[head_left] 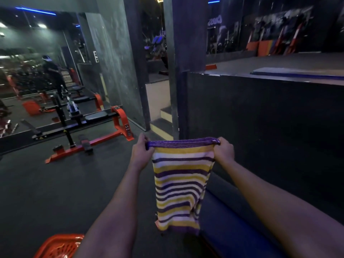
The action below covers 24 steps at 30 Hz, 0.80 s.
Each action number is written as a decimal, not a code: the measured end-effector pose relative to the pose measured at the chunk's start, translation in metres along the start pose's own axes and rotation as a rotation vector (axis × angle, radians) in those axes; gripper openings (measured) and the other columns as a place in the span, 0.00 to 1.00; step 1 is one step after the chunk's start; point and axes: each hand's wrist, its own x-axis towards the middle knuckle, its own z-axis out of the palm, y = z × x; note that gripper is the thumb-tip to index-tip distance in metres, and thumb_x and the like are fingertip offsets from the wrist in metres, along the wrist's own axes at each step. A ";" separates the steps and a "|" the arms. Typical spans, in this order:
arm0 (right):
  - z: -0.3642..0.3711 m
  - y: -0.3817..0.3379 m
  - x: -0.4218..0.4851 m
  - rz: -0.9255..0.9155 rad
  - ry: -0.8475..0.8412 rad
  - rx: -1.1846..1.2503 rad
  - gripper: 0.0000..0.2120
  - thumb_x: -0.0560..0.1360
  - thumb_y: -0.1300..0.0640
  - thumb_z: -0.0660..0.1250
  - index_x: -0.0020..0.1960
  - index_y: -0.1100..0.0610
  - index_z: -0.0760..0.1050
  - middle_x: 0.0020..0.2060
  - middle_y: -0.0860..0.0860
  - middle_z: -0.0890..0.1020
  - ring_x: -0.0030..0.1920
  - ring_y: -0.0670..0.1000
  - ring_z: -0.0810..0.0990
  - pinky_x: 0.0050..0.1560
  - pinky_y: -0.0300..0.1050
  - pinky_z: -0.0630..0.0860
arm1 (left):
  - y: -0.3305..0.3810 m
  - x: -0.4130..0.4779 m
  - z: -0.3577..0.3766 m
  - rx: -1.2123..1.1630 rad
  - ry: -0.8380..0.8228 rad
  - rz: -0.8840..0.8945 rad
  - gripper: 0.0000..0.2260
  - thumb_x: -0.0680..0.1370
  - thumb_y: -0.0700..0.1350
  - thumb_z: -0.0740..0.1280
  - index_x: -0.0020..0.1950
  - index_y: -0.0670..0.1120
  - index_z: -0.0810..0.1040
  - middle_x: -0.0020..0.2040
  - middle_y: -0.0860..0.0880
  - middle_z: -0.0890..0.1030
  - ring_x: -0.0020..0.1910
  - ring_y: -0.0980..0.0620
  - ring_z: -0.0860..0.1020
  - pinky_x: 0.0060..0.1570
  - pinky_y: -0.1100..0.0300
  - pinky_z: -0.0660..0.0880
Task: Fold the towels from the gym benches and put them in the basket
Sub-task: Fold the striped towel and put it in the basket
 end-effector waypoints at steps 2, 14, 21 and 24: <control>-0.002 -0.005 0.002 0.030 -0.028 -0.039 0.10 0.74 0.63 0.58 0.39 0.56 0.75 0.39 0.53 0.81 0.41 0.55 0.80 0.37 0.47 0.73 | 0.006 0.003 -0.010 -0.019 0.000 0.036 0.10 0.73 0.36 0.65 0.50 0.45 0.68 0.38 0.48 0.78 0.33 0.53 0.75 0.33 0.61 0.72; 0.028 -0.048 0.009 0.043 -0.663 0.463 0.27 0.67 0.53 0.79 0.62 0.61 0.77 0.57 0.60 0.83 0.56 0.61 0.83 0.60 0.62 0.78 | -0.011 0.046 -0.023 -0.267 -0.280 -0.182 0.32 0.75 0.41 0.73 0.71 0.44 0.57 0.65 0.44 0.75 0.61 0.47 0.77 0.56 0.56 0.76; 0.056 0.012 0.002 0.335 -0.444 0.098 0.23 0.67 0.52 0.78 0.54 0.62 0.73 0.51 0.60 0.81 0.49 0.57 0.83 0.42 0.49 0.78 | -0.044 0.006 0.010 0.067 -0.104 -0.386 0.26 0.78 0.42 0.69 0.68 0.40 0.58 0.62 0.36 0.74 0.61 0.37 0.75 0.58 0.52 0.70; 0.046 0.003 0.000 0.299 -0.607 0.076 0.21 0.66 0.60 0.77 0.56 0.61 0.73 0.50 0.60 0.80 0.42 0.54 0.81 0.40 0.48 0.79 | -0.049 0.008 0.005 -0.067 -0.237 -0.459 0.35 0.76 0.46 0.71 0.73 0.48 0.51 0.62 0.38 0.74 0.59 0.39 0.76 0.58 0.50 0.74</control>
